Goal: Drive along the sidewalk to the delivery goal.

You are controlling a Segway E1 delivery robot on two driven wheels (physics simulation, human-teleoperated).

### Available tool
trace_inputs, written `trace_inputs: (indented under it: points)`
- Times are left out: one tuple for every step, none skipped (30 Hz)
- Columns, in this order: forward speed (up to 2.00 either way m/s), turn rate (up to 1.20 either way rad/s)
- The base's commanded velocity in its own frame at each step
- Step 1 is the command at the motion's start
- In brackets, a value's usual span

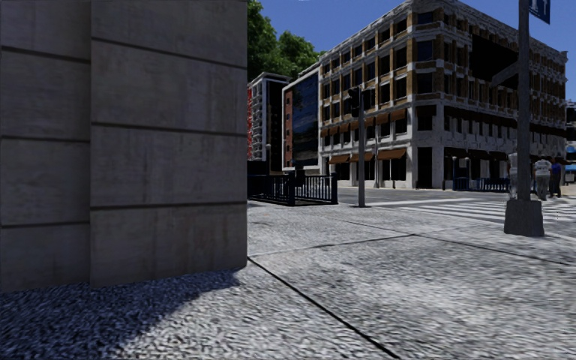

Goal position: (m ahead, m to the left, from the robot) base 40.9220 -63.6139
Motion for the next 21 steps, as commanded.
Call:
trace_inputs:
  points:
    - [1.76, -1.20]
    - [1.76, -1.20]
    - [1.76, -1.20]
    - [1.76, -1.13]
    - [1.76, -0.64]
    - [1.76, -0.12]
    - [1.76, -0.12]
    - [1.76, -0.02]
    - [1.76, 0.00]
    - [1.76, 0.00]
    - [1.76, 0.00]
    - [1.76, 0.00]
    - [1.76, 0.00]
    - [1.76, 0.00]
    - [1.76, 0.00]
    - [1.76, 0.00]
    - [1.76, 0.00]
    - [1.76, 0.00]
    - [1.76, 0.00]
    - [1.76, 0.00]
    - [1.76, 0.00]
